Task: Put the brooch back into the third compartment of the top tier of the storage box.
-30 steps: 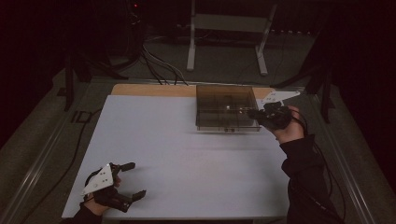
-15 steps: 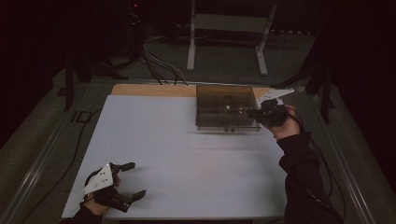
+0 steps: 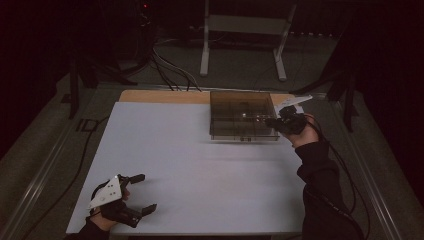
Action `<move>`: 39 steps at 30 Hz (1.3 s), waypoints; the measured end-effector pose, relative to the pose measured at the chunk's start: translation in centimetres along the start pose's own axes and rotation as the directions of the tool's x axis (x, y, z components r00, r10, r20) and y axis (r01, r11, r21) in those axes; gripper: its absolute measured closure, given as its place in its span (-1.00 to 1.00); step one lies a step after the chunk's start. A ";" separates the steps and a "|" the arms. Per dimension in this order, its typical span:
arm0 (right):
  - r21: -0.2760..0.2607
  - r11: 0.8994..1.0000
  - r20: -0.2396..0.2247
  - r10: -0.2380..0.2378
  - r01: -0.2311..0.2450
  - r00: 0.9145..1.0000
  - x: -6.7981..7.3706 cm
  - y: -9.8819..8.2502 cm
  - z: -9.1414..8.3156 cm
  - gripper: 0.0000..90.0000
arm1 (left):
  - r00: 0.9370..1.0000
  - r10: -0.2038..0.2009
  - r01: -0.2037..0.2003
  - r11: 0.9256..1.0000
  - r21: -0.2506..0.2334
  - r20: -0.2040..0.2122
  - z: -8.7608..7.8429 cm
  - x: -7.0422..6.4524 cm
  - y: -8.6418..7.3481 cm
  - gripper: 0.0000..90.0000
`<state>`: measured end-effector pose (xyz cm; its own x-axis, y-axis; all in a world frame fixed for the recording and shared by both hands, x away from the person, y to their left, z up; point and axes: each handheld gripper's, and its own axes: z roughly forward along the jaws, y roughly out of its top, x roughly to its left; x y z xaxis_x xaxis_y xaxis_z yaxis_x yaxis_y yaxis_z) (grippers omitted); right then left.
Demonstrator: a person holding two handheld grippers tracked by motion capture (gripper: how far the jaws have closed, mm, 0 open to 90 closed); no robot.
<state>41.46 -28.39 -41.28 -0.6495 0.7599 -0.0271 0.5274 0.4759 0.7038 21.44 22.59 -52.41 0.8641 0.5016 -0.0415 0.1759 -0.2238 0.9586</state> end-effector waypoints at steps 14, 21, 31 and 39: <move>0.053 0.999 -0.007 0.011 -0.010 1.000 -0.6 0.1 1.9 0.90 | 1.000 0.003 -0.003 1.000 0.003 -0.001 0.0 0.0 0.0 -0.99; 0.084 0.996 -0.015 0.024 -0.023 1.000 -0.8 -0.2 2.9 0.89 | 1.000 0.001 -0.001 1.000 0.000 -0.004 -0.1 0.0 0.0 -0.99; 0.040 0.997 -0.030 0.067 -0.065 0.997 -1.4 -0.4 2.8 0.73 | 1.000 -0.003 0.003 1.000 -0.002 -0.001 -0.1 0.0 0.0 -0.99; -0.006 0.997 -0.012 0.071 -0.071 0.997 -1.1 0.0 2.0 0.27 | 1.000 -0.007 0.007 1.000 -0.006 -0.003 -0.1 0.1 0.0 -0.99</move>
<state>43.22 -28.35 -42.68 -0.6167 0.7866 0.0312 0.5690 0.4181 0.7081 21.46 22.71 -52.41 0.8616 0.5054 -0.0476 0.1794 -0.2155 0.9599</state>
